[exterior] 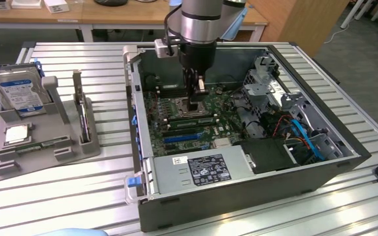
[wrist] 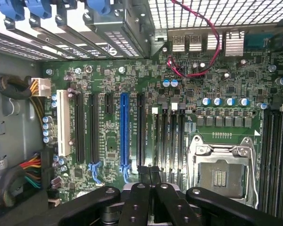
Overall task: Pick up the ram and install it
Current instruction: 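Press down the ram until it locks into place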
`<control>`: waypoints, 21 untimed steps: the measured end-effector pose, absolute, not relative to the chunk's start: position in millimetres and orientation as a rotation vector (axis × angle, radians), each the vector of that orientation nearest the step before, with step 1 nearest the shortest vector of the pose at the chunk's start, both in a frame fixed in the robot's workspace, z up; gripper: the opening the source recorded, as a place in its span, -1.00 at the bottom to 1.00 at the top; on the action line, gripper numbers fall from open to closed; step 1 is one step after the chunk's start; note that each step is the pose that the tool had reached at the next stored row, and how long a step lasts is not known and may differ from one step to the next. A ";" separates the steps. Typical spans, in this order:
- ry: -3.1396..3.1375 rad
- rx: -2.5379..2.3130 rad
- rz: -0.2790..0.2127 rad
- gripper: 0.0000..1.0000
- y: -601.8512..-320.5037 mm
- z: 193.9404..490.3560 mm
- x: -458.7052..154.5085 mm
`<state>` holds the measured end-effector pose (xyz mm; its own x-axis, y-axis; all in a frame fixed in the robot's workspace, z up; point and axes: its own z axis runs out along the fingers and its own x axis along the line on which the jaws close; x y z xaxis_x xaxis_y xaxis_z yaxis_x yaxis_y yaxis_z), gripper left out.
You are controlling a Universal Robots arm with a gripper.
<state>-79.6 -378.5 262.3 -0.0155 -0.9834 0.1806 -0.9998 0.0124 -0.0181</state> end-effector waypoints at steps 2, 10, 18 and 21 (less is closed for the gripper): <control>-2.149 2.119 0.212 -0.80 -378.5 263.1 -78.8; -2.149 2.119 0.211 -0.80 -378.6 265.4 -68.8; -2.155 2.124 0.198 -0.80 -378.5 272.6 -61.5; -2.157 2.127 0.192 -0.80 -378.5 276.2 -59.6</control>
<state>-59.6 -378.5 276.2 -0.0150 -0.9864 0.1636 -0.9998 0.0127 -0.0150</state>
